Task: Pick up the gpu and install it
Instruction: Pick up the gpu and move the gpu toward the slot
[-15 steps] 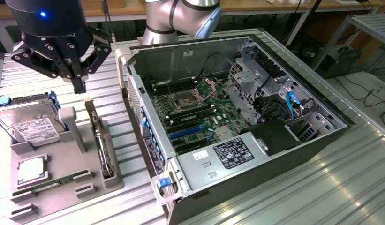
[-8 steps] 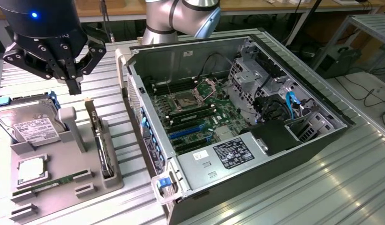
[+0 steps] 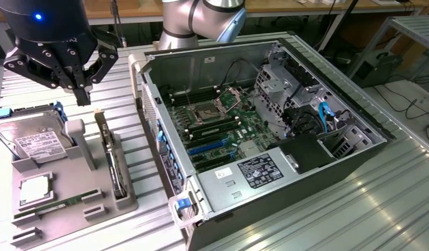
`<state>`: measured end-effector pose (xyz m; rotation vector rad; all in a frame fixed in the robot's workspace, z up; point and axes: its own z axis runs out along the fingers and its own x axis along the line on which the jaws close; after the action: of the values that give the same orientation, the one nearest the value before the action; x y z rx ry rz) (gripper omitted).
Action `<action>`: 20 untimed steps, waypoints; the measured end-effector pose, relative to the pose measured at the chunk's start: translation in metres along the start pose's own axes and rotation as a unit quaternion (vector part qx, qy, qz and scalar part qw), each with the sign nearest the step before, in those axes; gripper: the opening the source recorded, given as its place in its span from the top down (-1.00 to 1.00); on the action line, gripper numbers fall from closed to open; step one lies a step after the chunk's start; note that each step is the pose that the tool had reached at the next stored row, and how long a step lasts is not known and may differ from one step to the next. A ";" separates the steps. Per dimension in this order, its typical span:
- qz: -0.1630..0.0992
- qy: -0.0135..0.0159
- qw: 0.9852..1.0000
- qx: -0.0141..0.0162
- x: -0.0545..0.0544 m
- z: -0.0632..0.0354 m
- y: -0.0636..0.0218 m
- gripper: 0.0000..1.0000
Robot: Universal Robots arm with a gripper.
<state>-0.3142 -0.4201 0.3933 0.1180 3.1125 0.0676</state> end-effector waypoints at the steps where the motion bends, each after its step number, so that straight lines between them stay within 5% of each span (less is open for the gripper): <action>1: 0.000 0.000 1.000 0.000 0.000 0.0000 0.0000 0.79; 7: 0.000 0.000 1.000 0.000 0.000 0.0000 0.0000 0.65; 11: 0.000 0.000 1.000 0.000 0.000 0.0000 -0.0011 0.04; 14: -0.009 0.000 1.000 0.000 0.000 0.0015 -0.0037 -0.20; 20: -0.023 0.001 1.000 0.000 -0.001 0.0048 -0.0139 -0.20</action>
<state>-0.3143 -0.4338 0.3879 0.0464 3.1156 0.0682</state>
